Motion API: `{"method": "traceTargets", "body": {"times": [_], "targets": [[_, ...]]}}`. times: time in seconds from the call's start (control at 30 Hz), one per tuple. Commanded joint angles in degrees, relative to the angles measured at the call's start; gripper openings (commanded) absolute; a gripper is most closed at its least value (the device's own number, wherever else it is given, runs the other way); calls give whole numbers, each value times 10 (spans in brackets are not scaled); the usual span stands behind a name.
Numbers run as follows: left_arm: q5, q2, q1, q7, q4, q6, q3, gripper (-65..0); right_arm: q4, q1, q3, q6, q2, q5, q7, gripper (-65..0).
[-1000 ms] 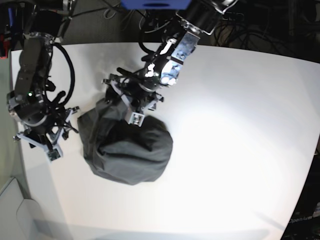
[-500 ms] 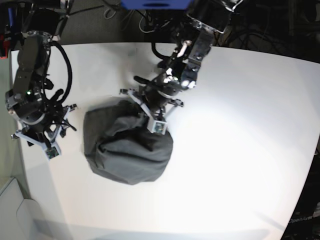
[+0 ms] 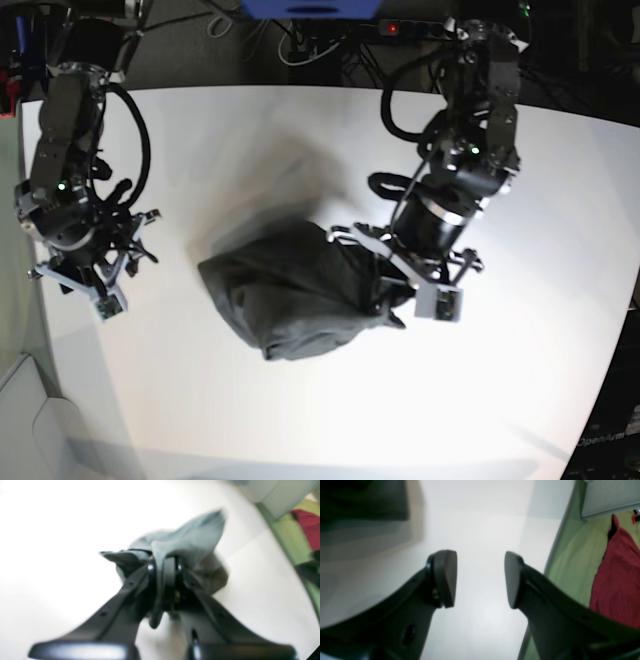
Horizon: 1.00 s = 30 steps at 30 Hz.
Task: Layout the t-shirt on the table in an organized manner, then fold the t-shirt properly
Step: 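Drag the t-shirt with the left gripper away from the right gripper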
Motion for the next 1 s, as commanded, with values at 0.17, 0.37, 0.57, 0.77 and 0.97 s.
{"method": "traceTargets", "body": {"times": [0.17,0.37,0.57,0.77,0.97], "targets": [[-65,-12,17,-31,7,2,-195,-641,9,11,5,0,4,1,7,-337],[-144,-90,38,-30,-1,2,-308,-641,9,10,2,0,0,1,8,-337],[-156,-139,54,-29,-62,2,-306,-641,9,13,2,0,-19,1,8,-337],[-156,-137,95,-29,-173,2,-309,-641,8,12,-3,0,-22,1,9,-337],[-160,-136,137,-30,-223,2,-310,-636,10,13,-63,0,-22,1,9,-336]]}}
